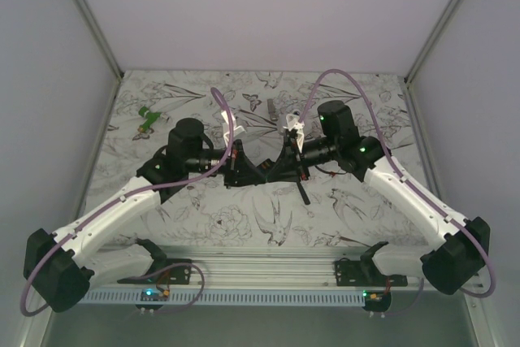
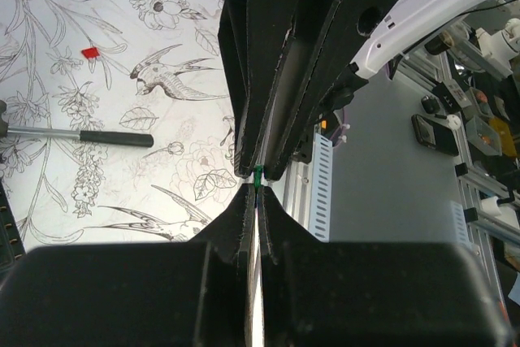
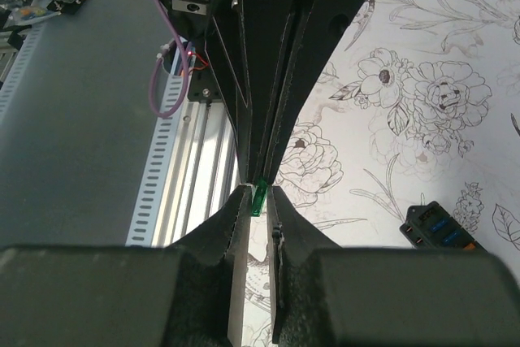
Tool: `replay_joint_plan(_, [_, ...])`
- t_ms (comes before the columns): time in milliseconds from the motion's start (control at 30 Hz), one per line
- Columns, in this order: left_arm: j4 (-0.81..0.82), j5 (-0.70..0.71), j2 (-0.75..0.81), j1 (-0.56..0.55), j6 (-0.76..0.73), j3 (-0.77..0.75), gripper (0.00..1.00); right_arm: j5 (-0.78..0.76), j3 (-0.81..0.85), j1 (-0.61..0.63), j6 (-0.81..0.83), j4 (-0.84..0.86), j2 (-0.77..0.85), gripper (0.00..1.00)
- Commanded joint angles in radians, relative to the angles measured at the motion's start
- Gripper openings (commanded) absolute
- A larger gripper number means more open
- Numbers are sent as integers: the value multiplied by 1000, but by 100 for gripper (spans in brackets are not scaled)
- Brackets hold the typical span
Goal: Snap on the fuse box
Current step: Pick up the fuse from the center of the board.
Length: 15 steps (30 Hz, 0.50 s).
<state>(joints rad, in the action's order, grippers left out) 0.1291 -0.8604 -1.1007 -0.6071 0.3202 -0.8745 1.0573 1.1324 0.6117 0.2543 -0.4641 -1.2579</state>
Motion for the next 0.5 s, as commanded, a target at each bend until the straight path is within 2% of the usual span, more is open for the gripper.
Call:
replay_joint_plan(0, [7,6,2,-9,-27,-29,0,36,37,-5,6,-25,-6,17])
replay_joint_plan(333, [9,41,3,-20,-30,-31,0,71,35,-4,14,-38,-19,11])
replay_joint_plan(467, [9,53,-6,-28,-35,-35,0,64,35,-4,8,-36,-28,2])
